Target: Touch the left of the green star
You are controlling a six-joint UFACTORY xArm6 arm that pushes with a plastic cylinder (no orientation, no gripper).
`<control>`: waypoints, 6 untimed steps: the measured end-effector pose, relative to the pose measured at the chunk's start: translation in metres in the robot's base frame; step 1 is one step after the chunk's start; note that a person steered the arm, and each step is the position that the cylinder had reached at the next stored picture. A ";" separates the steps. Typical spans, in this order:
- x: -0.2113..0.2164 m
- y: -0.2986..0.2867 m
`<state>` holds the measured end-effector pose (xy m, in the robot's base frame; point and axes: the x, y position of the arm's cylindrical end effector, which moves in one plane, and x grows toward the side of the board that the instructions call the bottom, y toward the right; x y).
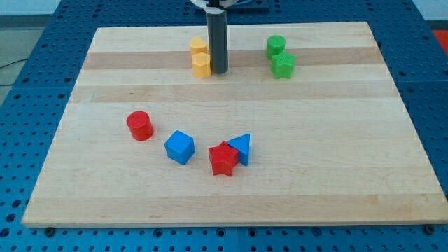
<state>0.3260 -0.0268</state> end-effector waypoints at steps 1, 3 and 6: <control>0.000 0.000; 0.024 0.000; 0.055 -0.059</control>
